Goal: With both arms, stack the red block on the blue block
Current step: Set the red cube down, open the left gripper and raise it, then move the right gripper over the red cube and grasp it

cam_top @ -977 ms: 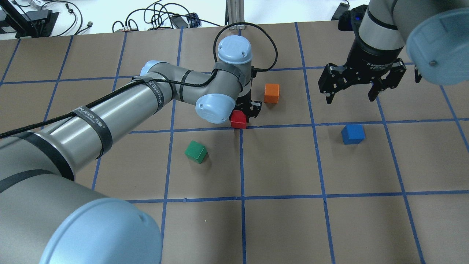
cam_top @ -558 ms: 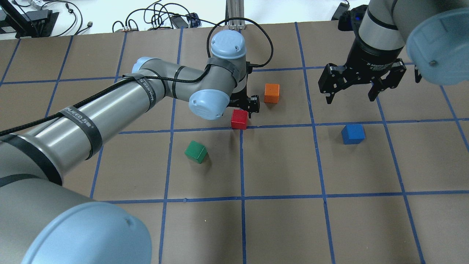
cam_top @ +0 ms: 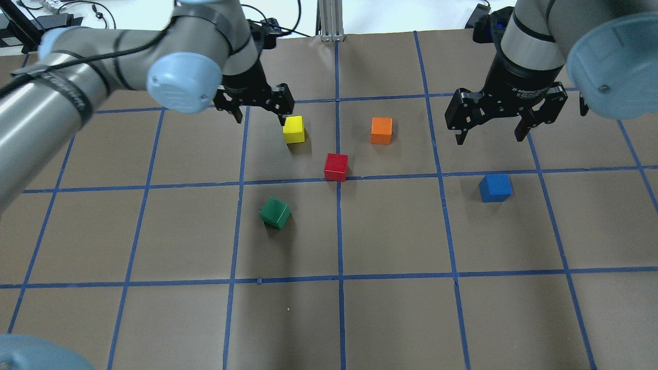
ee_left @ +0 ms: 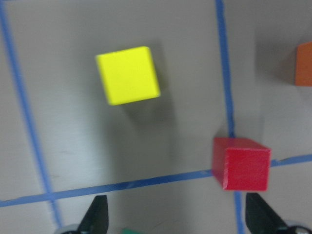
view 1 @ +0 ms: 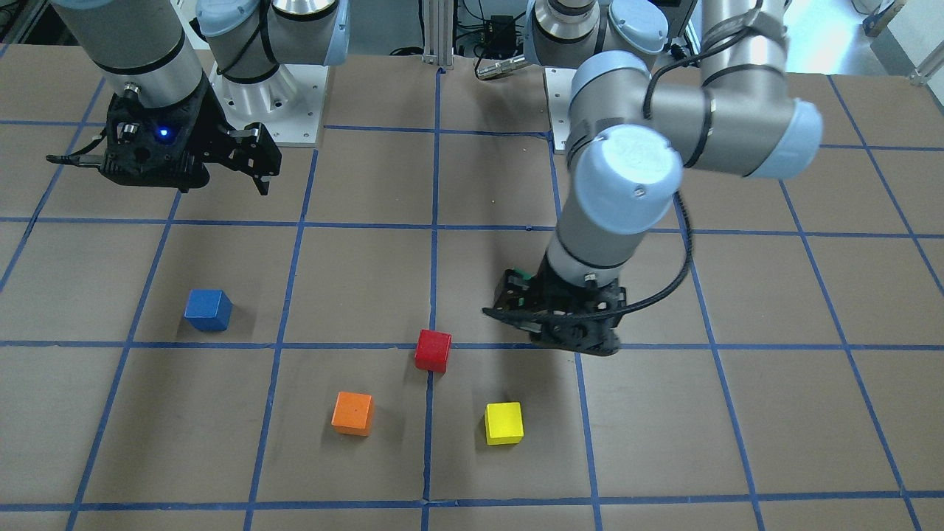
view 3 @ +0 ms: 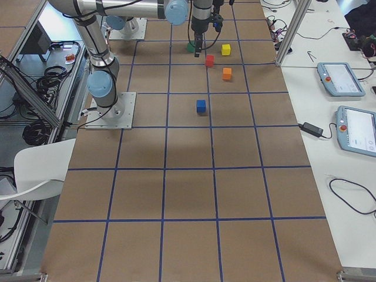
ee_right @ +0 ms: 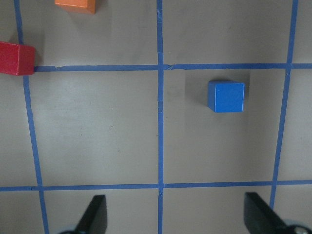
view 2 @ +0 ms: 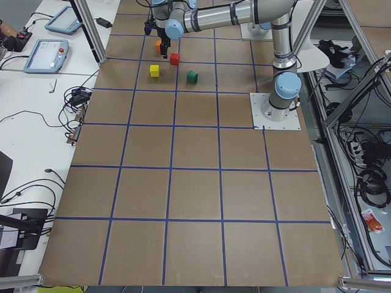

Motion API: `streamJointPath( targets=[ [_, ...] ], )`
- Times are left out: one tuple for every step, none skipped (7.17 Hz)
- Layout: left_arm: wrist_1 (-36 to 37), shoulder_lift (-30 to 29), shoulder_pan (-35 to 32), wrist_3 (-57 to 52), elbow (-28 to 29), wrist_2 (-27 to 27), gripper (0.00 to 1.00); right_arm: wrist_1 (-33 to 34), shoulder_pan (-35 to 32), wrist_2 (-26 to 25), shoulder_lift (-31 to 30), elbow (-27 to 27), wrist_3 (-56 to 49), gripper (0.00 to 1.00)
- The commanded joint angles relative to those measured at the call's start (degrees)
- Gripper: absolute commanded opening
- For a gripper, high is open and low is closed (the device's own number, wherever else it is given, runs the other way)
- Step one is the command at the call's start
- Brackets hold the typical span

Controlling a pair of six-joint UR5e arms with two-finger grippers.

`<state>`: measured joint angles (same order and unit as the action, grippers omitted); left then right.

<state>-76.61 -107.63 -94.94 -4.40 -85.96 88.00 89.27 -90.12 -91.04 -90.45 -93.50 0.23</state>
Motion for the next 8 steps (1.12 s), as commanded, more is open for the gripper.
streamJointPath(
  targets=[
    [-9.5, 9.0, 7.7, -8.6, 0.0, 0.1, 1.0, 1.5, -0.2, 0.7, 2.0, 0.7, 0.5, 1.0],
    [-11.9, 12.7, 8.2, -8.8, -0.1, 0.7, 1.0, 4.9, -1.0, 0.7, 4.7, 0.9, 1.4, 1.0],
    [-11.9, 15.1, 8.3, -8.7, 1.1, 1.6, 1.0, 8.5, -2.4, 0.9, 7.3, 1.6, 4.6, 1.0],
    [-16.1, 15.9, 7.8, -7.7, 2.0, 1.7, 1.0, 11.7, -6.3, 1.0, 10.7, 3.1, 8.0, 1.0],
    [-15.8, 14.0, 7.7, -7.6, 2.5, 1.6, 1.0, 14.8, -10.2, 0.8, 15.3, 5.9, 12.3, 1.0],
    [-15.2, 13.6, 7.7, -7.6, 2.8, 1.5, 1.0, 16.4, -12.0, 0.8, 19.0, 8.5, 14.8, 1.0],
    [-15.8, 14.3, 7.7, -7.6, 1.9, 2.1, 1.0, 19.1, -13.4, 0.9, 21.7, 9.4, 14.8, 1.0],
    [-15.3, 14.5, 7.7, -7.5, 1.9, 2.3, 1.0, 21.2, -14.7, 1.0, 24.2, 9.4, 15.8, 1.0]
  ],
)
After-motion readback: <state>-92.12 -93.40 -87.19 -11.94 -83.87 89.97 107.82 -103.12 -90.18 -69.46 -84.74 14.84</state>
